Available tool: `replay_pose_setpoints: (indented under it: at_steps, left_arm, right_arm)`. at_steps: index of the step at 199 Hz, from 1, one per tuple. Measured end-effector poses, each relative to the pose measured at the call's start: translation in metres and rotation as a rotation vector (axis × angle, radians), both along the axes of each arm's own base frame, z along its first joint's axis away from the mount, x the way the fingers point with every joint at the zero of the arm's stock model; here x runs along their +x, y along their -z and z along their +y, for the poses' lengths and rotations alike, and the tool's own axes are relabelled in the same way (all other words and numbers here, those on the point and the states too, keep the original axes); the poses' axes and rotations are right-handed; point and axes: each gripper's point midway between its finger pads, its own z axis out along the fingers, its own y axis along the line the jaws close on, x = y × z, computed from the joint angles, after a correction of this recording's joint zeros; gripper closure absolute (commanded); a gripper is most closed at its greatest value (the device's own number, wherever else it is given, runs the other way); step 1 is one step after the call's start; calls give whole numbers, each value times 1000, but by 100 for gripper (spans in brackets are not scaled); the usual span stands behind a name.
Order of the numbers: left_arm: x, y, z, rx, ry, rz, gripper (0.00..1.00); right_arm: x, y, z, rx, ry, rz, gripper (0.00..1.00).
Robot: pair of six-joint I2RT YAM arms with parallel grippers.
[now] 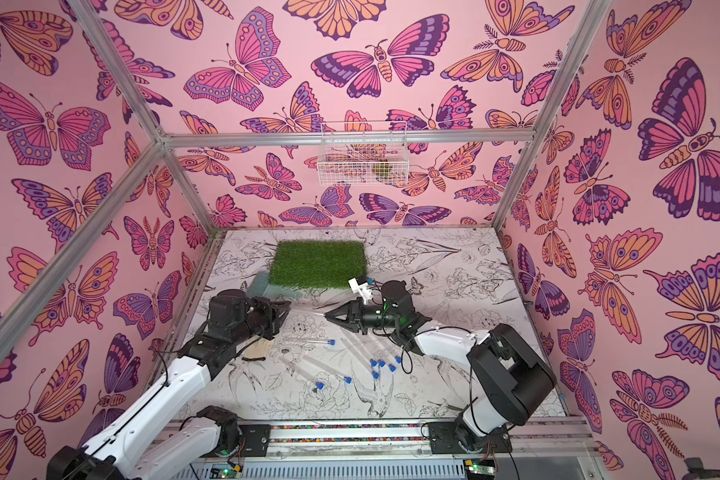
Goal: Remove stoppers from test tubes
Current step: Open the stopper on the test tube.
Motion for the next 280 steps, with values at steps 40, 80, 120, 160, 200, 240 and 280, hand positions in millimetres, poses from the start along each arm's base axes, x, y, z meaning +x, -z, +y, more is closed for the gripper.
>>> replay_pose_setpoints:
  at_steps: [40, 80, 120, 160, 200, 240, 280]
  left_arm:
    - [1, 0, 2, -2, -4, 1, 100]
    - [-1, -1, 1, -20, 11, 6, 100]
    - [-3, -3, -1, -48, 43, 13, 100]
    - [-6, -4, -4, -63, 72, 15, 100]
    - [-9, -3, -7, -69, 96, 23, 100]
    - [-12, -3, -8, -68, 114, 30, 100]
    - [1, 6, 30, 1, -43, 39, 100]
  right_arm:
    - [1, 0, 0, 0, 3, -2, 86]
    - [0, -1, -2, 7, 12, -12, 87]
    - [0, -3, -6, 14, 19, -21, 87]
    - [-3, -4, -10, 17, 21, -26, 87]
    - [-7, -4, -13, 13, 20, -32, 87]
    - [-9, -4, -15, 5, 19, -44, 87]
    - [0, 2, -29, -15, 61, -32, 87]
